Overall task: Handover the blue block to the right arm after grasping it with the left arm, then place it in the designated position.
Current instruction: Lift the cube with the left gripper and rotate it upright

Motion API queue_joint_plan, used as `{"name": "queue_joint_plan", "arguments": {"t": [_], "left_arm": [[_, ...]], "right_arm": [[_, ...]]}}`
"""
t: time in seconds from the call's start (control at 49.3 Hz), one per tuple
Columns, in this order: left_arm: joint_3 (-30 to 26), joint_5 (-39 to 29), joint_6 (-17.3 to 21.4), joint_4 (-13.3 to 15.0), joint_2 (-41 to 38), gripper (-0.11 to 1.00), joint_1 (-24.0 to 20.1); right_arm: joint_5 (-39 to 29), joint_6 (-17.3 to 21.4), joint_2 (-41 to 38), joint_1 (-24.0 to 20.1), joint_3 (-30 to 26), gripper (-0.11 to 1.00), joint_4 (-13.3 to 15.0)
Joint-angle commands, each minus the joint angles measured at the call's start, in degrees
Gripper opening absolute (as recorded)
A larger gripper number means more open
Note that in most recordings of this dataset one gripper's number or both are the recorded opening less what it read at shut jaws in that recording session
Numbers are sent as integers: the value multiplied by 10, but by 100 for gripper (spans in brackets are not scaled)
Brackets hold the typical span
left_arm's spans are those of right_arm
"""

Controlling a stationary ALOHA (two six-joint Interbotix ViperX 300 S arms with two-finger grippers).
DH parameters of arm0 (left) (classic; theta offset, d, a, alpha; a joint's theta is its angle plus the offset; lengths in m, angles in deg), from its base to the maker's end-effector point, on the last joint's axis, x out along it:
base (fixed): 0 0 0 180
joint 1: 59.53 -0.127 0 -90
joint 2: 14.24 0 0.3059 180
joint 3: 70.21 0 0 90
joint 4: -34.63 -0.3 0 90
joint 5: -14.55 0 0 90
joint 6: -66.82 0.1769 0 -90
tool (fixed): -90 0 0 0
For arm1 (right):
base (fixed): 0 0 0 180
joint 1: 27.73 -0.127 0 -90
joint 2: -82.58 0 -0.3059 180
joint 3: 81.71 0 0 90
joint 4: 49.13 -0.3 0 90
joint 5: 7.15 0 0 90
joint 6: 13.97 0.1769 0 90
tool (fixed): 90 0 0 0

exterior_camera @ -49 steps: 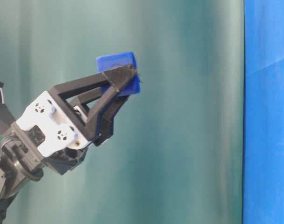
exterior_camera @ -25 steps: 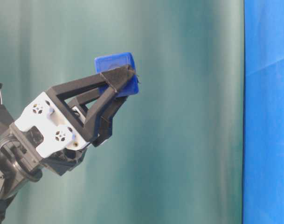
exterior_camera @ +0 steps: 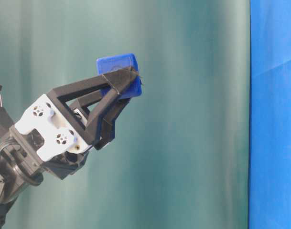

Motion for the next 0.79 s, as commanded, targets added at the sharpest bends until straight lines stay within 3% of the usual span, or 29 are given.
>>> {"name": "queue_joint_plan", "arguments": {"t": [0.0,0.182,0.629,0.77], "left_arm": [[4,14,-1,-1,27,49,0],[58,91,-6,-1,59,49,5],[247,420,0,-1,177,49,29],[288,489,-4,-1,200,49,33]], "right_arm": [[4,1,-3,1,-11,96,-2],[4,1,-3,1,-12,96,-2],[4,1,-3,1,-13,96,-2],[5,0,-3,0,-13,96,-1]]}}
